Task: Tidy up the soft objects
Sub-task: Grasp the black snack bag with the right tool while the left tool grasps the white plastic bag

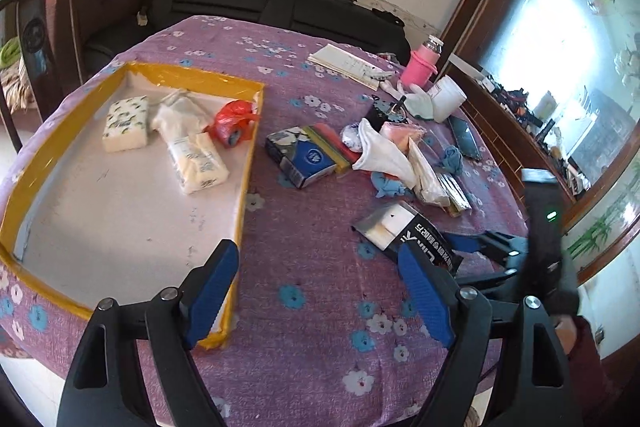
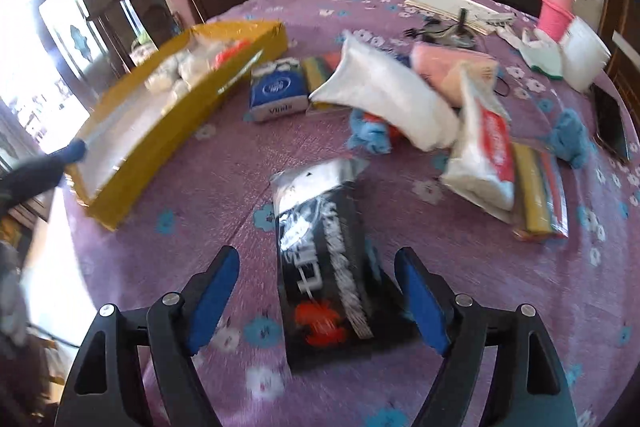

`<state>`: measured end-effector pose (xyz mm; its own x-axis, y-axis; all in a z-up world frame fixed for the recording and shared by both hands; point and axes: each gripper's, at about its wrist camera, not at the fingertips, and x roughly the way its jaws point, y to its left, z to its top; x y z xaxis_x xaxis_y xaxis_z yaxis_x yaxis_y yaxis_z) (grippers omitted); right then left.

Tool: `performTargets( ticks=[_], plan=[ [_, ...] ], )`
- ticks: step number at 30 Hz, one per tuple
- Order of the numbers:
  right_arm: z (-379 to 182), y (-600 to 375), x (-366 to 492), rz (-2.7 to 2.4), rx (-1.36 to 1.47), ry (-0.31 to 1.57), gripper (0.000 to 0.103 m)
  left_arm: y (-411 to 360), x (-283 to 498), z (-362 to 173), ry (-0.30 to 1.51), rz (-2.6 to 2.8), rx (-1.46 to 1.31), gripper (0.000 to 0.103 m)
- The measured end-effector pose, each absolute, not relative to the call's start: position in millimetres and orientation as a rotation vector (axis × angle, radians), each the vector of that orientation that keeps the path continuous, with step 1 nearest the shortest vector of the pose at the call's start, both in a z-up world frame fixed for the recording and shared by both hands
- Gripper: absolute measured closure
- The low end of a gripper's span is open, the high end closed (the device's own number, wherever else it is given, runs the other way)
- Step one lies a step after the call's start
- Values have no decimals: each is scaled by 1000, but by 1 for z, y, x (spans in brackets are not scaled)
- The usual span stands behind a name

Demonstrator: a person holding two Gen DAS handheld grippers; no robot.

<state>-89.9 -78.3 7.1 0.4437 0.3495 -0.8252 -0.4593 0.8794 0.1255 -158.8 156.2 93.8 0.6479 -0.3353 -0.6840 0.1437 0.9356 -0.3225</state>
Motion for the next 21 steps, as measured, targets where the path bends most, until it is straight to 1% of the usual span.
performTargets(
  ticks=[1, 2, 3, 4, 7, 13, 17, 20, 21],
  plan=[
    [5, -77, -89, 501, -123, 989, 20, 153, -156, 93, 826, -274, -245, 16],
    [3, -76, -88, 497, -123, 987, 24, 150, -151, 92, 832, -273, -240, 16],
    [3, -77, -88, 498, -122, 990, 45, 146, -147, 91, 840, -273, -236, 16],
    [1, -80, -86, 508, -105, 997, 54, 141, -139, 88, 853, -277, -228, 16],
    [5, -103, -87, 485, -56, 974, 56, 125, -120, 81, 880, -282, -189, 16],
    [2, -173, -91, 423, 100, 977, 56, 77, -69, 80, 885, -358, -111, 16],
    [-8, -209, -87, 467, 274, 989, 54, 31, -18, 85, 845, -400, 38, 16],
    [-9, -213, -87, 475, 302, 980, 54, 4, 20, 79, 839, -350, 138, 16],
    [-9, -212, -88, 473, 295, 978, 54, -1, 30, 73, 871, -352, 152, 24]
  ],
)
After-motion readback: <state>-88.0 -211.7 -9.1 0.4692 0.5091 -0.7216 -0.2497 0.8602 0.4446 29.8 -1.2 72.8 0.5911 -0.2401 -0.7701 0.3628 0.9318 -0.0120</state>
